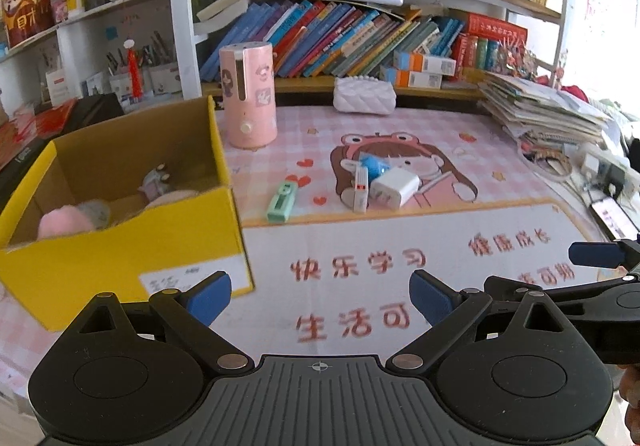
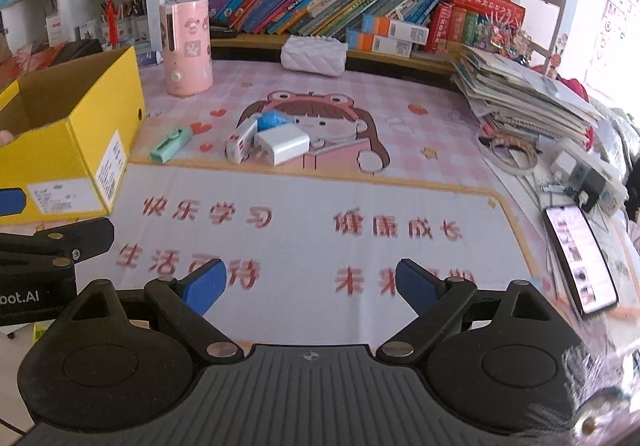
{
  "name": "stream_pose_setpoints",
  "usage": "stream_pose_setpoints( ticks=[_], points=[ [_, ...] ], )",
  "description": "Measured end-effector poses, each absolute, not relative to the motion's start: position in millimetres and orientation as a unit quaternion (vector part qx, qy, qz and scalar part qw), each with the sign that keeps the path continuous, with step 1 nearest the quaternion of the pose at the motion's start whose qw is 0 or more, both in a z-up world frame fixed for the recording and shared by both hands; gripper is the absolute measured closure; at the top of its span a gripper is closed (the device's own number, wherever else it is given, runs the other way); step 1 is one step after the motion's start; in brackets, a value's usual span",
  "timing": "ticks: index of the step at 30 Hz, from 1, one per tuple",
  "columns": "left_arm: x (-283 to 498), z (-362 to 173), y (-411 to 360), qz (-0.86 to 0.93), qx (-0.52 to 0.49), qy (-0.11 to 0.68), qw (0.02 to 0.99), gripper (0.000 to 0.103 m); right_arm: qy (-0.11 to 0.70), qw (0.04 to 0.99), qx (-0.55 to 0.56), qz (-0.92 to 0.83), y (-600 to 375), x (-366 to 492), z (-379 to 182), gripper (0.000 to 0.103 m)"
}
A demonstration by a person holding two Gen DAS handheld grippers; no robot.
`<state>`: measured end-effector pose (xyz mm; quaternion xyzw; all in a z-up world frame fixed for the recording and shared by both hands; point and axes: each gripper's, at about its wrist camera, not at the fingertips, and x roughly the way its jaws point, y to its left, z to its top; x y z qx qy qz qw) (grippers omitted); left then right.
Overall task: Organize objects
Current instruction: 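Move both tools toward the white charger and white-and-red box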
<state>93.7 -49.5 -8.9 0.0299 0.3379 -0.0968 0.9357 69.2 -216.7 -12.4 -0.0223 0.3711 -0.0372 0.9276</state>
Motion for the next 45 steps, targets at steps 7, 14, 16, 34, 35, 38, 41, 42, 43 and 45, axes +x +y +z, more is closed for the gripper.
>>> stream_pose_setpoints(
  ticks=[7, 14, 16, 34, 35, 38, 41, 42, 43, 45],
  points=[
    [116.1, -7.4, -67.9, -0.083, 0.02, 0.336, 0.938, 0.006, 0.367, 0.93, -0.03, -0.022, -238.0, 99.3, -8.9, 0.013],
    [132.8, -8.1, -82.5, -0.062, 0.017, 0.34, 0.938, 0.006, 0.368, 0.929, -0.032, 0.001, -255.5, 125.7, -9.9, 0.013],
    [137.3, -8.8, -86.3, -0.056, 0.017, 0.342, 0.938, 0.006, 0.369, 0.929, -0.032, 0.007, -259.8, 132.2, -11.1, 0.013],
    [156.2, -11.0, -117.1, -0.028, 0.034, 0.346, 0.937, 0.006, 0.377, 0.926, -0.012, 0.033, -292.6, 163.7, -21.1, 0.017],
    [156.7, -11.3, -118.0, -0.027, 0.035, 0.346, 0.937, 0.006, 0.377, 0.926, -0.01, 0.033, -294.3, 164.4, -21.6, 0.018],
    [159.4, -12.5, -119.5, -0.022, 0.037, 0.348, 0.937, 0.007, 0.374, 0.927, -0.005, 0.032, -298.6, 166.8, -22.5, 0.021],
    [165.0, -14.0, -121.4, -0.016, 0.037, 0.349, 0.936, 0.007, 0.372, 0.928, 0.0, 0.034, -303.2, 171.5, -23.6, 0.025],
    [166.9, -14.4, -122.0, -0.016, 0.038, 0.348, 0.936, 0.007, 0.371, 0.928, 0.001, 0.035, -304.6, 173.5, -24.0, 0.026],
    [168.9, -14.6, -122.9, -0.016, 0.039, 0.346, 0.937, 0.007, 0.37, 0.928, 0.001, 0.035, -305.9, 175.5, -24.2, 0.027],
    [173.1, -15.5, -124.8, -0.015, 0.043, 0.343, 0.938, 0.011, 0.369, 0.929, 0.003, 0.037, -308.5, 180.2, -24.7, 0.03]
  ],
)
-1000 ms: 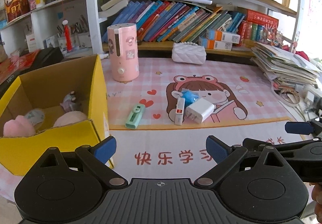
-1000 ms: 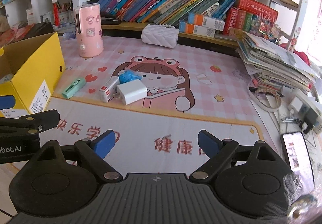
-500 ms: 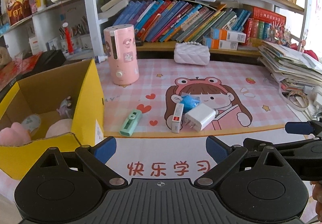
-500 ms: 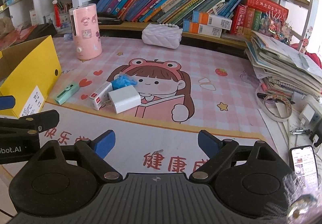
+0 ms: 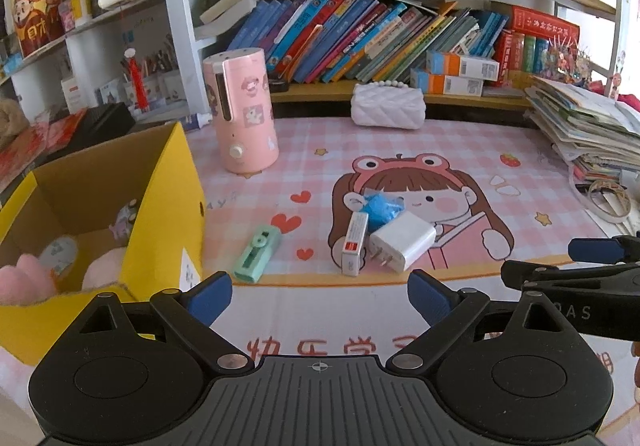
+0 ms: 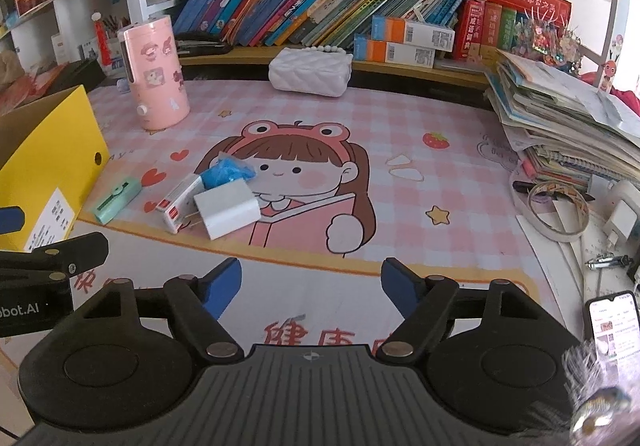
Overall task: Organize objects
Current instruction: 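Grasp the white charger with the right tool while the left tool approaches the white-and-red box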
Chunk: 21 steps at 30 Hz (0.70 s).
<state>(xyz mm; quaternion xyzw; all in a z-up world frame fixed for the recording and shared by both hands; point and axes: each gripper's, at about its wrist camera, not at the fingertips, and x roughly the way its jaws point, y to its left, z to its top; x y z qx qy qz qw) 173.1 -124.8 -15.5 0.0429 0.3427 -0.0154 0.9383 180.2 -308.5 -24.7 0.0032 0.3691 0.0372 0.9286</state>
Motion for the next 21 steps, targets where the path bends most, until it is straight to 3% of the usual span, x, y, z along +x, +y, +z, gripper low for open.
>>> stream_pose_setpoints(
  ticks=[4, 8, 16, 21],
  points=[
    [184.1, -19.0, -127.1, -0.007, 0.047, 0.347, 0.937, 0.018, 0.364, 0.93, 0.005, 0.049, -311.0, 192.2, -26.1, 0.032],
    [196.0, -18.7, -126.5, -0.002, 0.04, 0.349, 0.936, 0.034, 0.362, 0.929, -0.004, 0.075, -308.2, 205.7, -29.5, 0.035],
    [216.8, -20.3, -122.7, 0.014, 0.029, 0.357, 0.934, 0.034, 0.371, 0.915, -0.049, 0.149, -285.2, 233.4, -48.1, 0.035],
    [218.7, -19.3, -116.2, 0.026, 0.031, 0.362, 0.931, 0.034, 0.366, 0.911, -0.076, 0.175, -268.3, 254.1, -59.6, 0.029]
  ],
)
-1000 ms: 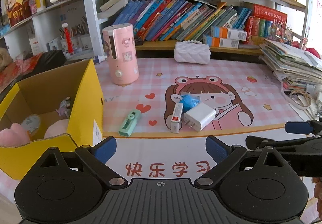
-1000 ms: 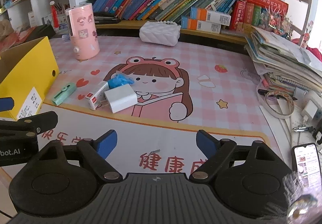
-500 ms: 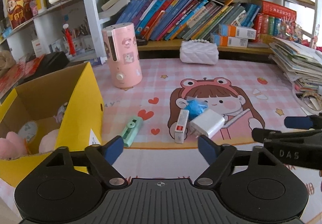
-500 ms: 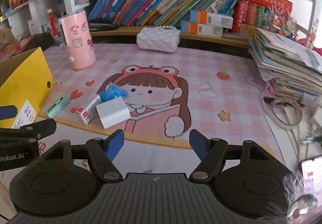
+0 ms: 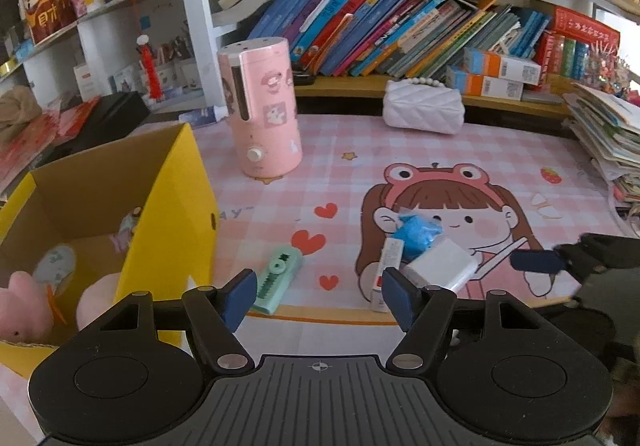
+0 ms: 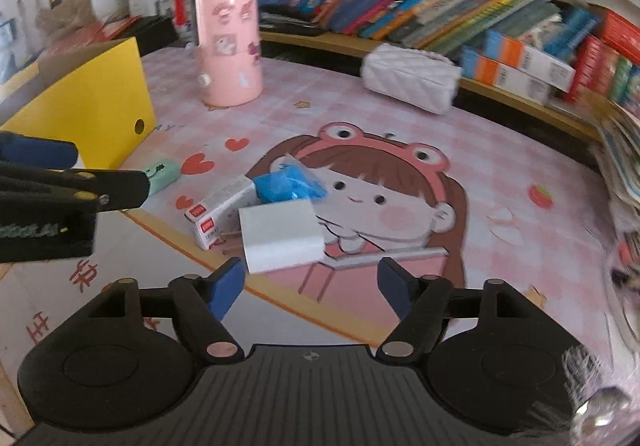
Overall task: Organize objects
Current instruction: 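Grasp the white charger with the right tool while the left tool approaches the white-and-red box, then close the left tool on the small white-and-red box and lift it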
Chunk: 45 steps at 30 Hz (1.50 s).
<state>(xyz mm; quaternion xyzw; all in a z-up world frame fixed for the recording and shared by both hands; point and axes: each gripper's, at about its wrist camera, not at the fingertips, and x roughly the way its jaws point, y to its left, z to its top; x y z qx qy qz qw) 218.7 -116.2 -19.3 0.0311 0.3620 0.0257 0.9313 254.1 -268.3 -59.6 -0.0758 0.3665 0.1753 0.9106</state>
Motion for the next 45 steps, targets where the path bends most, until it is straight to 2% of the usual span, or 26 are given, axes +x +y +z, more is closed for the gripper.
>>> stream_pose_setpoints(
  ticks=[4, 9, 11, 20, 29, 40, 43, 45],
  points=[
    [220.3, -17.1, -111.4, 0.029, 0.028, 0.363, 0.931, 0.033, 0.371, 0.904, -0.087, 0.191, -257.0, 270.8, -71.5, 0.029],
    [223.0, -18.2, -109.6, 0.029, 0.027, 0.367, 0.929, 0.034, 0.382, 0.897, -0.077, 0.208, -252.1, 282.5, -82.0, 0.036],
    [224.0, -19.7, -111.6, 0.027, 0.029, 0.369, 0.929, 0.034, 0.374, 0.898, -0.077, 0.217, -252.8, 281.6, -81.0, 0.055],
    [234.0, -25.0, -122.5, 0.007, 0.024, 0.366, 0.93, 0.034, 0.389, 0.906, -0.042, 0.165, -288.9, 261.1, -68.2, 0.056],
    [251.9, -39.5, -139.8, -0.016, 0.035, 0.37, 0.928, 0.034, 0.371, 0.921, -0.022, 0.119, -323.8, 227.3, -44.0, 0.056],
    [280.7, -68.8, -152.9, -0.016, 0.048, 0.403, 0.914, 0.035, 0.365, 0.925, -0.013, 0.105, -331.1, 218.0, -32.5, 0.056],
    [284.1, -76.7, -151.0, -0.016, 0.049, 0.414, 0.909, 0.043, 0.367, 0.925, -0.014, 0.101, -330.9, 216.6, -31.0, 0.056],
    [285.1, -80.5, -149.6, -0.011, 0.049, 0.421, 0.906, 0.055, 0.367, 0.925, -0.014, 0.098, -330.9, 214.8, -29.6, 0.056]
  ],
)
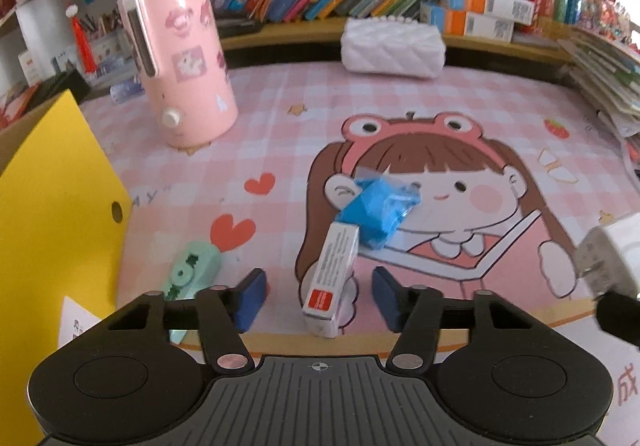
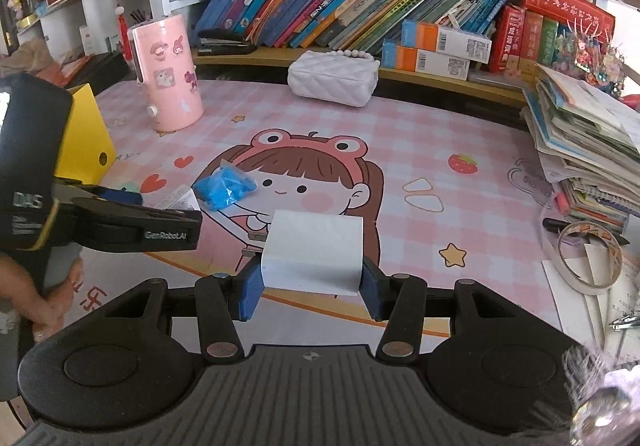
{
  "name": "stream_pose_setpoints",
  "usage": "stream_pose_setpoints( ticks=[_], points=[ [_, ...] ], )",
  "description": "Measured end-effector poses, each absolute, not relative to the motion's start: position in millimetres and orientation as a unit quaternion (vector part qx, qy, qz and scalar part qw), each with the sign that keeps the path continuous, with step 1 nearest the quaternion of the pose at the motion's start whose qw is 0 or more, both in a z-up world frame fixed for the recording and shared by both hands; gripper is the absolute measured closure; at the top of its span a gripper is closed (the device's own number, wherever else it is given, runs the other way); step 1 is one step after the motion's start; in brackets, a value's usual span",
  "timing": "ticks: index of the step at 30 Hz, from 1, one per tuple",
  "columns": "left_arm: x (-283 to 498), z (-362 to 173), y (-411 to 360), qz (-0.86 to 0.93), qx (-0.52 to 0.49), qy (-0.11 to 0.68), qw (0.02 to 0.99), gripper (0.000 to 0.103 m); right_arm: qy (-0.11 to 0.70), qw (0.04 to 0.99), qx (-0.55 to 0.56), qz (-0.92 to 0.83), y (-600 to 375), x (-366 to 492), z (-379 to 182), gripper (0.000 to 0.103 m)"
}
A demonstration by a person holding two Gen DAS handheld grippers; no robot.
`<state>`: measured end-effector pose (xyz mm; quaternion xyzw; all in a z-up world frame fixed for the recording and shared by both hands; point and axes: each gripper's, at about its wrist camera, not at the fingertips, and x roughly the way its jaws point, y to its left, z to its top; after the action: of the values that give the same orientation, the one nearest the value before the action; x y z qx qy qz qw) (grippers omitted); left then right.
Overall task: Organize objects
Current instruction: 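Close the left tool on the small white-and-red box and lift it, then carry the white-and-red box and white charger over the yellow box with both tools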
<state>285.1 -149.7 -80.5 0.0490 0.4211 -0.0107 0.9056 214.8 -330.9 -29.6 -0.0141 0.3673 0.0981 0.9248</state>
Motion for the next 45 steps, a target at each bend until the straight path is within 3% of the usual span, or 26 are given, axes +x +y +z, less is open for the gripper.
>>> stream_pose_setpoints(
  ticks=[2, 3, 5, 23, 45],
  points=[
    [284.5, -80.5, -148.1, -0.015, 0.04, 0.418, 0.907, 0.067, 0.368, 0.925, -0.012, 0.095, -330.6, 213.0, -28.4, 0.056],
    [284.4, -80.2, -147.9, -0.018, 0.039, 0.419, 0.907, 0.079, 0.368, 0.925, -0.012, 0.094, -330.6, 212.1, -27.7, 0.056],
    [283.2, -79.8, -148.6, -0.024, 0.041, 0.42, 0.906, 0.09, 0.368, 0.925, -0.012, 0.092, -330.2, 209.6, -26.2, 0.056],
    [180.2, -16.1, -91.0, -0.063, -0.029, 0.377, 0.924, 0.09, 0.364, 0.927, -0.004, 0.087, -286.5, 169.9, -9.5, 0.056],
    [44.4, -9.5, 41.6, -0.037, -0.071, 0.383, 0.92, 0.09, 0.388, 0.912, -0.035, 0.129, -144.7, 60.9, -6.5, 0.056]
  ],
)
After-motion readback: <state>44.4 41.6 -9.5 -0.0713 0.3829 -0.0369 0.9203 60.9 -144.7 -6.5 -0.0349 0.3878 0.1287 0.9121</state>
